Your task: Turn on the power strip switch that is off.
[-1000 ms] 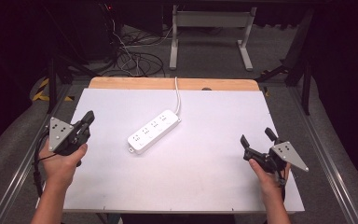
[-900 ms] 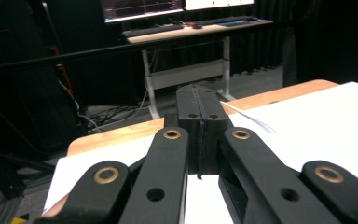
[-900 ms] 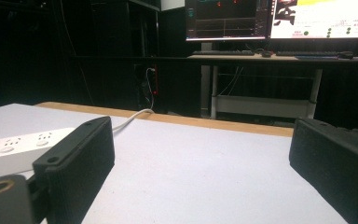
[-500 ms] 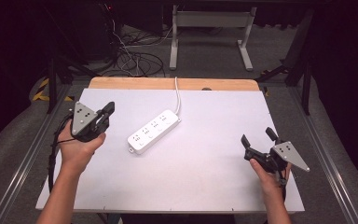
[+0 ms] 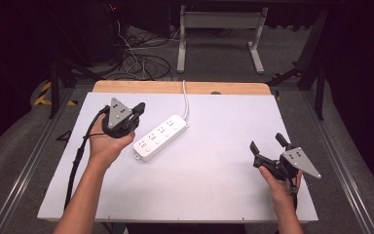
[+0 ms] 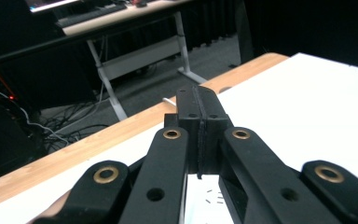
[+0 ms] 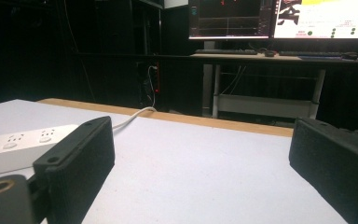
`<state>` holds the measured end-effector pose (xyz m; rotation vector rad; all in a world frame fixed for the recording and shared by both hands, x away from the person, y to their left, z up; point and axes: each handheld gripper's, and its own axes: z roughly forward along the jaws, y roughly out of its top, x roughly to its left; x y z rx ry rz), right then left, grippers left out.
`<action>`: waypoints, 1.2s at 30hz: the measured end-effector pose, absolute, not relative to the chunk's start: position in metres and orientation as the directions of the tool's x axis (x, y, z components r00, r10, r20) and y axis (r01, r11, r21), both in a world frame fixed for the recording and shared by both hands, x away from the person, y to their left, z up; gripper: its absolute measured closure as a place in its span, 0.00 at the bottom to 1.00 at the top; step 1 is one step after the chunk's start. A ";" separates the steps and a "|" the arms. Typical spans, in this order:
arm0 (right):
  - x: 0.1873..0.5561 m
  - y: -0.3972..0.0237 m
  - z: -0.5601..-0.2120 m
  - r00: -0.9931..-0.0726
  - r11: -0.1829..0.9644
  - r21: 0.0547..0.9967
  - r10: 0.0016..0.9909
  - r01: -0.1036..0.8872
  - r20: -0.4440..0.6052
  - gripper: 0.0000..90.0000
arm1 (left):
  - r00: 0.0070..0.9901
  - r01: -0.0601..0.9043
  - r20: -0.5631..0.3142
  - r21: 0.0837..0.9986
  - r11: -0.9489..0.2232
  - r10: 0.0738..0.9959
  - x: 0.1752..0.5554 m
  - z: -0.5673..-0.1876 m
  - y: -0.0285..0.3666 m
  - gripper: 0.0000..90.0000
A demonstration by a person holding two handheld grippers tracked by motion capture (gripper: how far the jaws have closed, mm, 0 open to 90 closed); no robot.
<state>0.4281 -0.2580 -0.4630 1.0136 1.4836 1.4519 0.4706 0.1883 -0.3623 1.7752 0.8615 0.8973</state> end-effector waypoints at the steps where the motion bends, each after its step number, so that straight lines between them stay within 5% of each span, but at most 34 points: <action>1: 0.428 -0.258 -0.463 -0.352 0.018 1.000 0.936 0.008 -0.014 0.08 | 0.494 0.172 0.204 0.930 -0.325 0.845 0.473 -0.364 0.184 1.00; 20: 0.429 -0.259 -0.464 -0.351 0.020 1.000 0.936 0.012 -0.014 0.08 | 0.580 0.269 0.259 0.834 -0.482 0.772 0.514 -0.404 0.128 1.00; 36: 0.429 -0.253 -0.463 -0.364 0.019 1.000 0.931 0.017 -0.012 0.08 | 0.585 0.424 0.204 0.748 -0.511 0.785 0.548 -0.446 0.111 1.00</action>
